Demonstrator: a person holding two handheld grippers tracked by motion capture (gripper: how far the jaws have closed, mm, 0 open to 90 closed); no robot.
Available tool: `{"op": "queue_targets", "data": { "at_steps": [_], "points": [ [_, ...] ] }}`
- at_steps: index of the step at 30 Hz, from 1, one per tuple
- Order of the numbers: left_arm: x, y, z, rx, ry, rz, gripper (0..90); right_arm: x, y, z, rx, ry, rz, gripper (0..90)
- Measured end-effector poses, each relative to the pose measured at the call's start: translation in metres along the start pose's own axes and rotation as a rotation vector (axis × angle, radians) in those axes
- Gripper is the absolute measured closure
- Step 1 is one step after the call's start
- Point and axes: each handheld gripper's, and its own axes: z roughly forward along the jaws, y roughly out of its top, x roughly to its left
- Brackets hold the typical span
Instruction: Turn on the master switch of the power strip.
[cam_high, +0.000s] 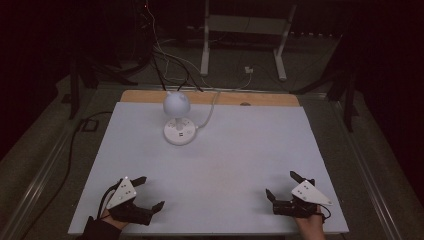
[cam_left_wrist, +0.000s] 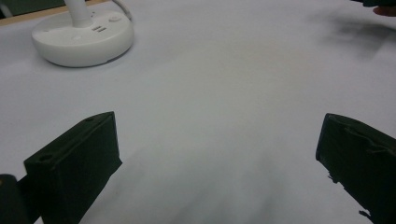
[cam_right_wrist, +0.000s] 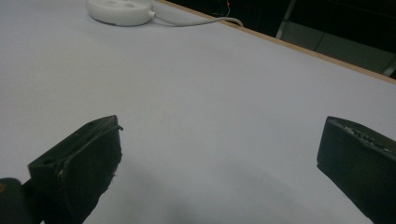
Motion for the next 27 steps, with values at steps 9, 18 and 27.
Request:
{"op": "queue_targets", "data": {
  "at_steps": [9,18,27],
  "points": [
    [-0.0017,0.0007,-0.0003,-0.004,-0.01,-0.002,0.2,0.0039,0.0014,-0.0007,-0.002,-0.007,-0.024,0.0],
    [-0.0012,0.001,-0.0011,-0.007,-0.007,-0.003,0.2,0.0048,0.0048,-0.0009,0.031,0.053,-0.003,3.0],
    [-0.0013,0.0012,0.0003,0.002,-0.01,-0.01,0.2,0.0072,0.0026,0.0004,0.047,0.079,-0.002,0.6]
  ]
}}
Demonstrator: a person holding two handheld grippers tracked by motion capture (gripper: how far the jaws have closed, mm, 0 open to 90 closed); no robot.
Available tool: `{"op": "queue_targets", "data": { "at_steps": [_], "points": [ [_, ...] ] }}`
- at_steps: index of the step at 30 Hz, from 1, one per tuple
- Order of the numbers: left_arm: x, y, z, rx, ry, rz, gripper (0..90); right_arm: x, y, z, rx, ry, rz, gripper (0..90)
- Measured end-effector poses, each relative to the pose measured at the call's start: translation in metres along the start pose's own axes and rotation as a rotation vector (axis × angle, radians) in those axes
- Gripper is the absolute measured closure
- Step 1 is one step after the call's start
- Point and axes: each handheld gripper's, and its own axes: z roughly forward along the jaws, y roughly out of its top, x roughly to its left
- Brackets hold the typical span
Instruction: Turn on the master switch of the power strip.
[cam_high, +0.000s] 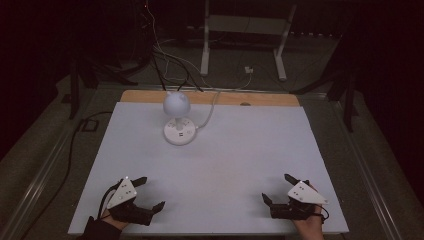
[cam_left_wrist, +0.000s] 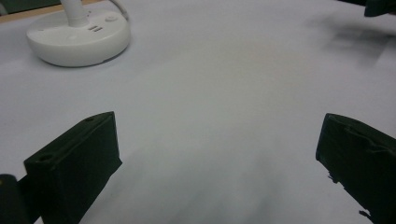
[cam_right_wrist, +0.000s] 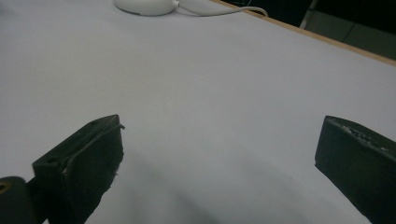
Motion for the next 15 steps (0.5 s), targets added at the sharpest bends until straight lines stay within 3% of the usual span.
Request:
{"op": "queue_targets", "data": {
  "at_steps": [6,10,15],
  "points": [
    [-0.0017,0.0018,0.0024,0.001,-0.026,-0.02,0.1,-0.0023,-0.0006,-0.0001,-0.011,0.007,0.025,0.0],
    [-0.0033,0.0039,0.005,0.022,-0.047,-0.003,0.1,-0.0026,-0.0005,-0.0005,-0.014,-0.001,0.029,0.0],
    [-0.0044,0.0064,0.0075,0.039,-0.082,-0.014,0.1,-0.0027,-0.0001,-0.0008,-0.024,0.0,0.034,0.0]
  ]
}}
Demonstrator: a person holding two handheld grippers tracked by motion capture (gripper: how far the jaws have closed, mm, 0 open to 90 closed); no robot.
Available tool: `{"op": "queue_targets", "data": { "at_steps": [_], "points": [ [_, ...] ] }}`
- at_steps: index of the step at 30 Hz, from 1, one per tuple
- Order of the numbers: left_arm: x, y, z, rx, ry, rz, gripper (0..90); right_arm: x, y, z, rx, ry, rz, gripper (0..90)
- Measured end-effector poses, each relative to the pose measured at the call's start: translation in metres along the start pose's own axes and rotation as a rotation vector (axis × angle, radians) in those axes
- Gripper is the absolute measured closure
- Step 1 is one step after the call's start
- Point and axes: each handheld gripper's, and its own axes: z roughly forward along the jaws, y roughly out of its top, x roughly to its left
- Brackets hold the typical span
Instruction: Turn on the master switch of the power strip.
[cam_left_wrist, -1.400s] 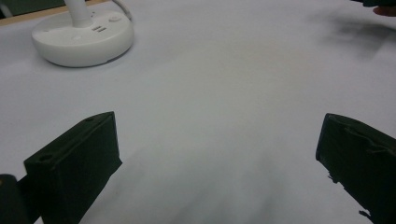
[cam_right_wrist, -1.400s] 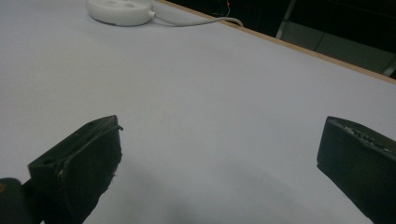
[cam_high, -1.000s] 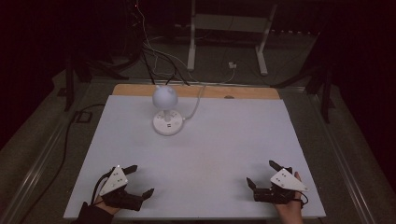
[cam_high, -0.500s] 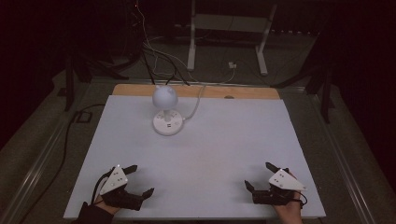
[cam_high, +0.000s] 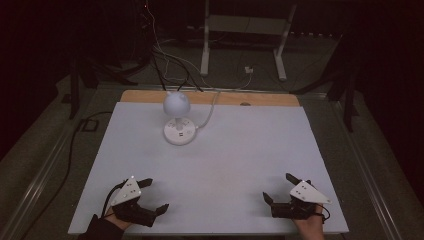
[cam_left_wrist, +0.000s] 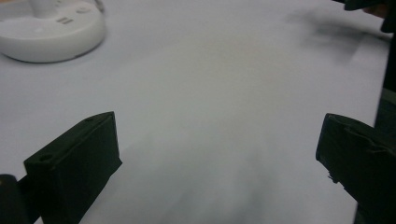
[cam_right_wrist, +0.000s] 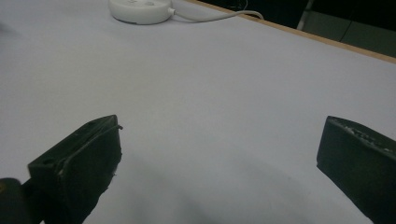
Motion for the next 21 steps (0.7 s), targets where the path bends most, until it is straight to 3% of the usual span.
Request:
{"op": "queue_targets", "data": {
  "at_steps": [5,13,16,21],
  "points": [
    [-0.003,0.006,0.002,0.015,-0.004,0.032,0.1,0.0,0.0,0.0,0.003,0.005,0.002,0.0],
    [0.0,0.02,0.0,0.024,-0.015,0.029,0.1,0.0,0.001,-0.002,-0.008,-0.001,0.001,0.0],
    [0.002,0.025,-0.002,0.034,-0.007,0.053,0.1,-0.001,0.001,-0.003,-0.013,-0.006,0.006,0.0],
    [0.006,0.033,-0.004,0.024,-0.009,0.039,0.1,-0.001,0.002,-0.004,-0.028,-0.004,0.016,0.0]
  ]
}}
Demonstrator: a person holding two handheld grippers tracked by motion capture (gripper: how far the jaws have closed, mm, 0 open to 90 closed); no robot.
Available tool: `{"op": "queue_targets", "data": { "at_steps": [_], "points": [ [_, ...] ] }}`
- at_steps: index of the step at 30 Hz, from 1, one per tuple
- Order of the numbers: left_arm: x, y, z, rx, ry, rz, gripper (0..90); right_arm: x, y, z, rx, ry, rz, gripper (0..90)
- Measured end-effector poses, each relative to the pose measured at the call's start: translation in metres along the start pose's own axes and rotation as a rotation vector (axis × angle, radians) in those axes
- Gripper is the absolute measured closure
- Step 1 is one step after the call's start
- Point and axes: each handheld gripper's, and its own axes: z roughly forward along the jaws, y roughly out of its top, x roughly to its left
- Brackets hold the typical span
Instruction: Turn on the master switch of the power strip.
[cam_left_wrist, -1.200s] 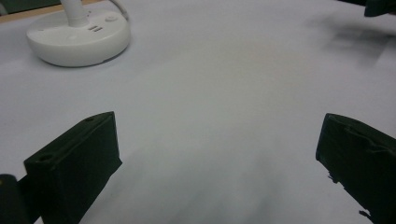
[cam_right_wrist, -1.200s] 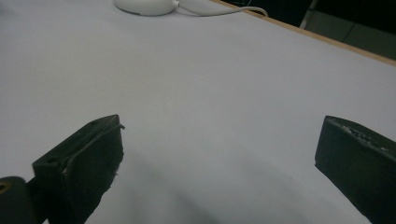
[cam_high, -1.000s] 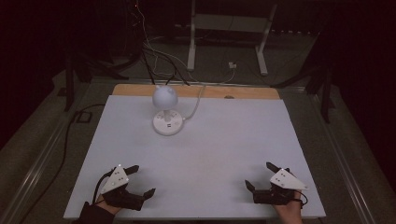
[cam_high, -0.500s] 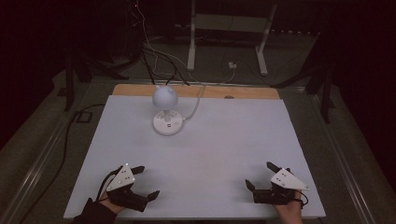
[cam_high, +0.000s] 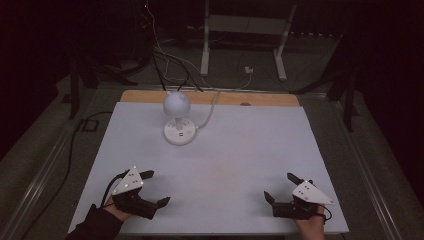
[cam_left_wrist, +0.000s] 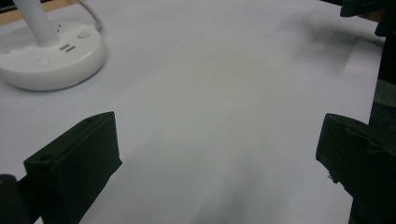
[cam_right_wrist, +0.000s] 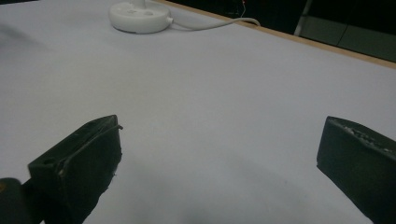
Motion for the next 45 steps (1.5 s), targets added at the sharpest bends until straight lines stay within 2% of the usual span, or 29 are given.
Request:
{"op": "queue_targets", "data": {
  "at_steps": [12,26,35,40,42,45],
  "points": [
    [0.004,0.022,0.003,0.002,0.001,0.025,0.1,0.0,0.0,0.0,0.001,0.005,0.005,0.0],
    [0.011,0.041,0.024,0.004,0.003,0.009,0.1,-0.001,0.0,0.0,-0.001,0.019,0.011,0.0],
    [0.014,0.052,0.036,0.0,0.017,-0.002,0.1,-0.001,-0.001,0.0,-0.01,0.029,0.016,0.0],
    [0.016,0.058,0.044,-0.003,0.044,-0.019,0.2,-0.002,-0.001,0.001,-0.011,0.032,0.017,0.0],
    [0.017,0.061,0.047,-0.007,0.042,-0.025,0.1,-0.002,-0.001,0.001,-0.012,0.032,0.018,0.0],
    [0.018,0.066,0.054,-0.009,0.06,-0.022,0.1,-0.002,-0.001,0.0,-0.015,0.032,0.021,0.0]
  ]
}}
